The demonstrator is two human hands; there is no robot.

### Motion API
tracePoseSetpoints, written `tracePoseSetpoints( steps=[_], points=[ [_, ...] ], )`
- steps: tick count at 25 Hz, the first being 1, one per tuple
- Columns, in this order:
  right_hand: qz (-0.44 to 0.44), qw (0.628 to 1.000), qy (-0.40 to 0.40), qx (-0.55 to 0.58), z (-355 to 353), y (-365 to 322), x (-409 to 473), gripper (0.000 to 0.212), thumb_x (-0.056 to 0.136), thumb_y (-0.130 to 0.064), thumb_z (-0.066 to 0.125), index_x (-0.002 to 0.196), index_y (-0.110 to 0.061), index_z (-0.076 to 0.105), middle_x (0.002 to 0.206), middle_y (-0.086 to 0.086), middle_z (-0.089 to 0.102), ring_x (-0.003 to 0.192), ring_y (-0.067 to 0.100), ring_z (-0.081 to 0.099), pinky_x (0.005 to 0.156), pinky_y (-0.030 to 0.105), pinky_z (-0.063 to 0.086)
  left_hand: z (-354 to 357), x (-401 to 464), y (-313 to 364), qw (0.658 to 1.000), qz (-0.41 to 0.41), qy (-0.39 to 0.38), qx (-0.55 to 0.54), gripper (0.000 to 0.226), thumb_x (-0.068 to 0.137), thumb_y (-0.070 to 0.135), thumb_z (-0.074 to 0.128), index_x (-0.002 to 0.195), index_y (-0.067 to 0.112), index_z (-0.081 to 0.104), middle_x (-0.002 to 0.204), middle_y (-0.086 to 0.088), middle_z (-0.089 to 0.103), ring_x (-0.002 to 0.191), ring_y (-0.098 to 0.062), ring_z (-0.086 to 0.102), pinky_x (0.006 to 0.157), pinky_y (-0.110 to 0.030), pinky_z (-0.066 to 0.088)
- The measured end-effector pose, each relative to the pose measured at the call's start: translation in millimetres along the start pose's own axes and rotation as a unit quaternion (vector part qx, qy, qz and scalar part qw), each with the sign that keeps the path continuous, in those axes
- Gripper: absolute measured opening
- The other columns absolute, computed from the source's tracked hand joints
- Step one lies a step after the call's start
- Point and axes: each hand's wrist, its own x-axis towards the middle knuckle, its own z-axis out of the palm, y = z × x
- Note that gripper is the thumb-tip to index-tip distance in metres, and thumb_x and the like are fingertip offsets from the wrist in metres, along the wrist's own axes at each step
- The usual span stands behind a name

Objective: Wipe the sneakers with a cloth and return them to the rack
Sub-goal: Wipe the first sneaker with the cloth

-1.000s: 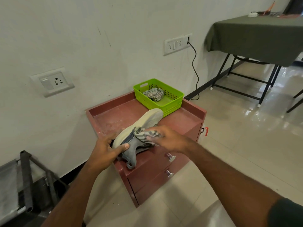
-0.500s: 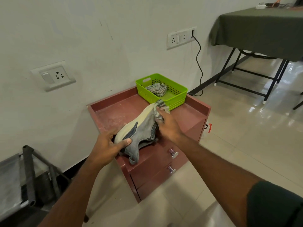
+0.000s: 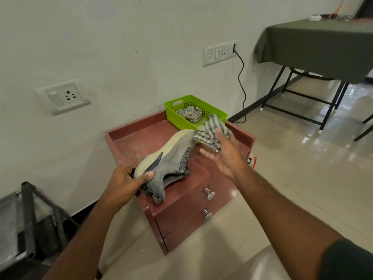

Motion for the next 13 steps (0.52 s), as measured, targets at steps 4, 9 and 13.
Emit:
tracePoseSetpoints(
  steps=[4,9,13],
  points=[
    [-0.199,0.915,0.096,-0.338,-9,12,12,0.037,0.095,-0.014,0.062,0.131,-0.023,0.061,0.109,-0.004,0.07,0.097,0.016,0.067,0.078,0.012,0.049,-1,1,0,1.0,-0.004,-0.008,0.002,0.039,0.087,0.011,0.075,0.124,0.022,0.068,0.104,-0.001,0.078,0.091,-0.024,0.075,0.076,-0.05,0.063],
    [-0.218,0.809,-0.096,-0.537,11,50,14,0.065,0.09,0.009,0.051,0.148,-0.019,0.044,0.158,0.005,0.033,0.148,0.019,0.026,0.115,0.012,0.015,0,2,0,1.0,-0.005,-0.009,0.004,0.044,0.087,0.01,0.075,0.129,0.021,0.066,0.108,-0.001,0.077,0.093,-0.022,0.075,0.077,-0.05,0.062],
    [-0.237,0.734,-0.252,-0.584,19,43,-9,0.073,0.075,0.014,0.044,0.141,-0.016,0.054,0.154,0.007,0.04,0.146,0.009,0.024,0.119,0.022,0.021,-1,2,-2,1.0,-0.012,0.007,-0.009,0.044,0.086,0.01,0.076,0.128,0.016,0.066,0.104,-0.007,0.077,0.088,-0.028,0.076,0.073,-0.058,0.061]
  ],
)
